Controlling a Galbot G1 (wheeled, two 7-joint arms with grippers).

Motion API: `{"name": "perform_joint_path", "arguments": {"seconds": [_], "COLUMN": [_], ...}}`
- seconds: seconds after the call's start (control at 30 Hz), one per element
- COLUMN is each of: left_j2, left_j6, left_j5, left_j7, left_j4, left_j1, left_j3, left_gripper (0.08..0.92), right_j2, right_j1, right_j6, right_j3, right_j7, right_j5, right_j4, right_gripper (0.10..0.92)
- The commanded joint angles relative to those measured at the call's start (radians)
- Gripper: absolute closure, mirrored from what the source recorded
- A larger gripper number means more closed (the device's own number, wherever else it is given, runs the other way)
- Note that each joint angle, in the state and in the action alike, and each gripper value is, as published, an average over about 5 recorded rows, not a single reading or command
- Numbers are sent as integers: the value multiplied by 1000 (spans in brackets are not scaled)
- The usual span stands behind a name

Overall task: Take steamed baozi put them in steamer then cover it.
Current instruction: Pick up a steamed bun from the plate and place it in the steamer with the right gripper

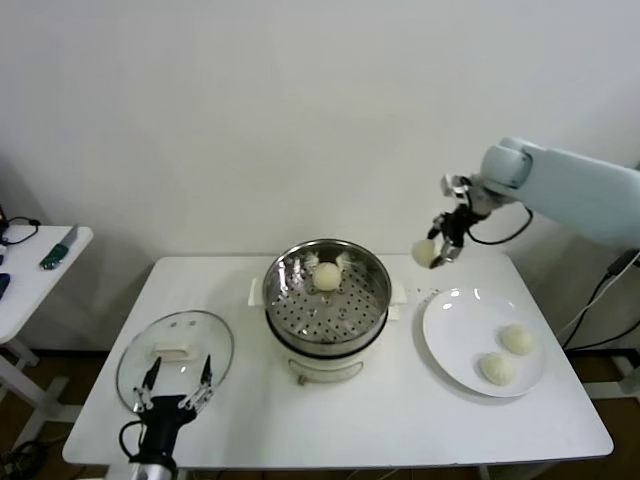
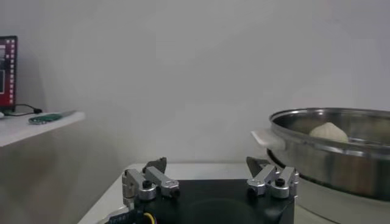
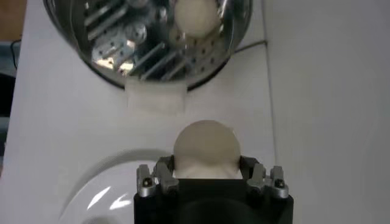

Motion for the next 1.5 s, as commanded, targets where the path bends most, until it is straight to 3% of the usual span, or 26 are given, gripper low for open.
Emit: {"name": "perform_joint_path", "arguments": {"seconds": [0.03, 0.63, 1.3, 1.5], "left_j2": [16, 25, 27, 28], "left_j6": [-4, -19, -17, -17], "left_j5": [12, 32, 22, 22], "left_j7": [2, 26, 27, 25], "left_j4": [-20, -38, -26, -18], "left_j1": [20, 55, 53, 48], "left_j3": [21, 6, -12, -13], "left_gripper": [177, 177, 177, 177], "right_j2": [260, 518, 590, 573], "right_j1": [145, -69, -200, -195], "right_j6": [-46, -89, -83, -87], "right_j3": [-130, -134, -134, -128], "right_j7": [35, 110, 98, 87], "right_j5": [239, 261, 172, 162], "right_j4": [12, -51, -162, -151], "right_gripper": [338, 329, 320, 254]}}
